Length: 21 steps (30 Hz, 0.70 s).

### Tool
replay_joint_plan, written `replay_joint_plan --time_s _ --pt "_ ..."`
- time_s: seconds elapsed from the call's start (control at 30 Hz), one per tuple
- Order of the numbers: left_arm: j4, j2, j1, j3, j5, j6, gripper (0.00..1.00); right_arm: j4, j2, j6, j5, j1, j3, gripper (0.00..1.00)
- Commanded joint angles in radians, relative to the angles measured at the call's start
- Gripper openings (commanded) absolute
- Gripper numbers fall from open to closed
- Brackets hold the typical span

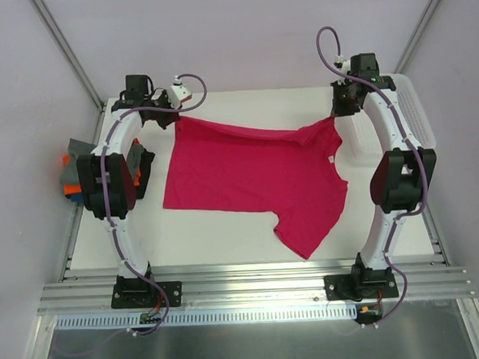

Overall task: Fold and stack the t-shirts
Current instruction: Fold the flattened tshirt in 1/3 of the way

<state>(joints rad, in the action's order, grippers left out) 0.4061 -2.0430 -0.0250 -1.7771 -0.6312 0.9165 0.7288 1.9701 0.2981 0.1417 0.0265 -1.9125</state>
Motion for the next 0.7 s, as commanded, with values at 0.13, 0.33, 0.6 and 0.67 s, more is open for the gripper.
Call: replay_joint_plan --time_s 0.13,0.33,0.6,0.67 --pt "0.025 0.084 0.010 0.001 -0.068 0.045 0.00 0.018 -0.122 -0.025 0.033 -0.004 0.059 0.01" --pt "0.034 0.092 0.010 0.028 -0.074 0.051 0.00 0.021 -0.148 -0.017 0.027 -0.004 0.089 0.01" --pt "0.040 0.104 0.010 0.056 -0.070 0.061 0.00 0.012 -0.175 -0.016 0.032 -0.002 0.130 0.01" --pt "0.043 0.107 0.010 0.062 -0.064 0.064 0.00 0.012 -0.175 -0.014 0.032 0.000 0.141 0.01"
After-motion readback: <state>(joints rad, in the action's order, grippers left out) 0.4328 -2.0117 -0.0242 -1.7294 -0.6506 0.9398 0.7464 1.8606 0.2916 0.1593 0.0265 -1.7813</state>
